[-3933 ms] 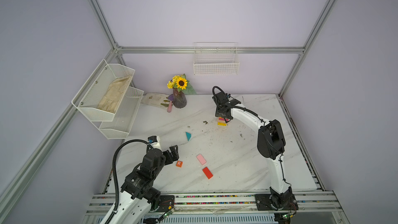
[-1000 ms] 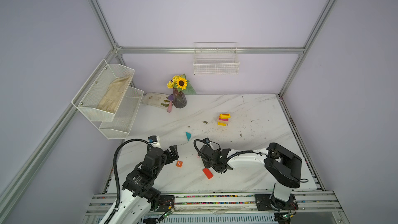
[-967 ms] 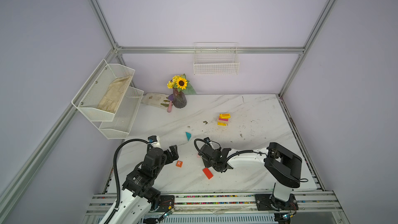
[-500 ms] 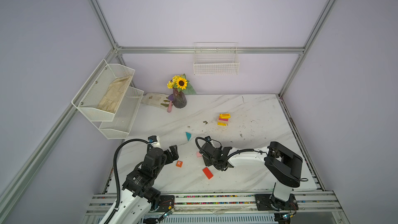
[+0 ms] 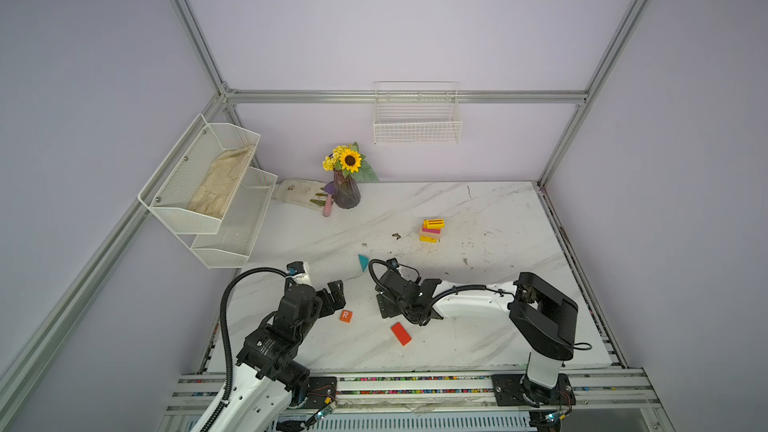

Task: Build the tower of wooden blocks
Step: 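Move the open right gripper toward the robot over the pink bar, then lower the right gripper and close it on the pink bar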

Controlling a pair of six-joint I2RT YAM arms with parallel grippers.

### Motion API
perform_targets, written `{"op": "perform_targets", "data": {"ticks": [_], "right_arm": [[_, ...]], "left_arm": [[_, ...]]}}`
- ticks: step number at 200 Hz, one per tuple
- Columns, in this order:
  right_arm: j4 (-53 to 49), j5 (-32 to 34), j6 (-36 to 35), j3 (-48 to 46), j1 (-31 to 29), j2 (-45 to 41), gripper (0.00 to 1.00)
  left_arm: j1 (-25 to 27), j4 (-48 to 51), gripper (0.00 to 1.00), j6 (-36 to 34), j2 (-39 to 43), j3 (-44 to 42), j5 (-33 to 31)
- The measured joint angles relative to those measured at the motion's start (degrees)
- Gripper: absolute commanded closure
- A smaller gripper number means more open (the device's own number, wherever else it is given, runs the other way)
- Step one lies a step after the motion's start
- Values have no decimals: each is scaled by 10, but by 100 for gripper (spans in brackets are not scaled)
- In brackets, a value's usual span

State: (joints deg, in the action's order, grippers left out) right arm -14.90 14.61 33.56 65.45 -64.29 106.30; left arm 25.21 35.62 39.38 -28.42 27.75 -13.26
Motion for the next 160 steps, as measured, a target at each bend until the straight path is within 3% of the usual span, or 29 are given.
{"op": "perform_targets", "data": {"ticks": [52, 160], "right_arm": [[-25, 10, 12, 28, -5, 22, 13], [-75, 45, 39, 82, -17, 73, 31]], "left_arm": [[0, -9, 0, 0, -22, 0, 14], [0, -9, 0, 0, -76, 0, 22]]}}
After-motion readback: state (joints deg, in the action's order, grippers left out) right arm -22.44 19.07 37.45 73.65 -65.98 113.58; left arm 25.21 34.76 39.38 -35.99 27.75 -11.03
